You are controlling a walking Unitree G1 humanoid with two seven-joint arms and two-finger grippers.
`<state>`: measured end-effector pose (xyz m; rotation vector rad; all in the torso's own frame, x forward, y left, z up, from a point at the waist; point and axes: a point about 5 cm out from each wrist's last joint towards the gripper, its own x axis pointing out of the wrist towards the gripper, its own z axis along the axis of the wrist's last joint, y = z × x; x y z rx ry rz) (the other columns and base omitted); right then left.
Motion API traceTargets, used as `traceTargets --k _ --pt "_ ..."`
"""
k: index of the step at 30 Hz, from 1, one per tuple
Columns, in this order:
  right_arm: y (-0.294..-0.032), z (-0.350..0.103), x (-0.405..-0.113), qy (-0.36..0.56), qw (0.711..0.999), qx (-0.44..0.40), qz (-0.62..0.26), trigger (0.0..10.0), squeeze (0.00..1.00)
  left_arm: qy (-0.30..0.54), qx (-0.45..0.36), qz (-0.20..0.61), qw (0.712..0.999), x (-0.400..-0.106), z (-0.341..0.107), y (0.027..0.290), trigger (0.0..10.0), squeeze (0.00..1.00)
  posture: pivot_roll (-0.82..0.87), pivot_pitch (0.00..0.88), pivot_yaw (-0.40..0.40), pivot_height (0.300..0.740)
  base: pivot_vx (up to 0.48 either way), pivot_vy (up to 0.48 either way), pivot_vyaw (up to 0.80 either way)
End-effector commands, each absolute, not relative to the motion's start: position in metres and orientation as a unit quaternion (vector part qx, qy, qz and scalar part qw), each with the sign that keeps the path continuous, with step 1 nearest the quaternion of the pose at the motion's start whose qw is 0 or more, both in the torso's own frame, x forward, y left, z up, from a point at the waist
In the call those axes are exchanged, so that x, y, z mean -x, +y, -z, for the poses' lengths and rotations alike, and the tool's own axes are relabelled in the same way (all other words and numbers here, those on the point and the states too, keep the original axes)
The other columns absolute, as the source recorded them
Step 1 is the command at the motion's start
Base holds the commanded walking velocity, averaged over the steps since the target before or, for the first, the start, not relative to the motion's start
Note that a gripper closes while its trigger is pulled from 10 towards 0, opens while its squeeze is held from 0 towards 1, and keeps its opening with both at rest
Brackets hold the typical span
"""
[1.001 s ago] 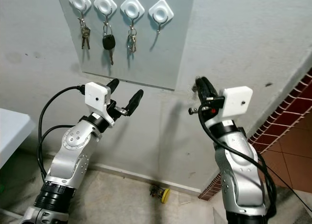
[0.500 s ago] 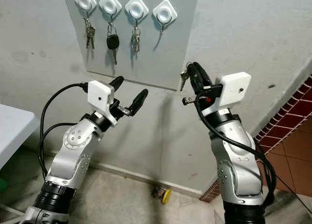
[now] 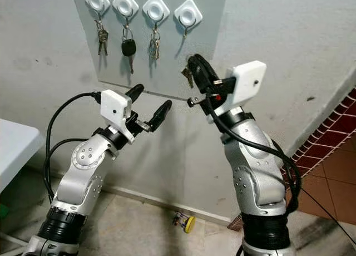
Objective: Hang keys on a hook
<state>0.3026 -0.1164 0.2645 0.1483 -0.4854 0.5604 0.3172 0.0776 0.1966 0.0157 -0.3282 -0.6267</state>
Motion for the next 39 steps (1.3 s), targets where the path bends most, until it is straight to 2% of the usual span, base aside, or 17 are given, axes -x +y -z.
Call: traceTargets --k 1,24,29,39 --pt "-0.112 -0.271 -0.305 -0.24 0.924 -0.083 -0.284 10.0 0.0 -0.171 -0.012 0.314 0.934 -0.316 -0.204 0.075 10.0 0.0 0.03 0.111 -0.03 0.74 0.0 0.0 0.0" --pt "-0.105 -0.291 -0.324 -0.254 0.923 -0.102 -0.27 10.0 0.0 -0.167 -0.015 0.302 0.938 -0.316 -0.203 0.077 10.0 0.0 0.04 0.113 -0.044 0.74 0.0 0.0 0.0" --pt "-0.108 -0.298 -0.332 -0.257 0.92 -0.152 -0.253 10.0 0.0 -0.17 -0.014 0.304 0.937 -0.313 -0.204 0.076 10.0 0.0 0.05 0.108 -0.05 0.74 0.0 0.0 0.0" --pt "-0.109 -0.299 -0.336 -0.25 0.921 -0.173 -0.245 10.0 0.0 -0.171 -0.013 0.306 0.936 -0.313 -0.205 0.075 10.0 0.0 0.05 0.104 -0.049 0.74 0.0 0.0 0.0"
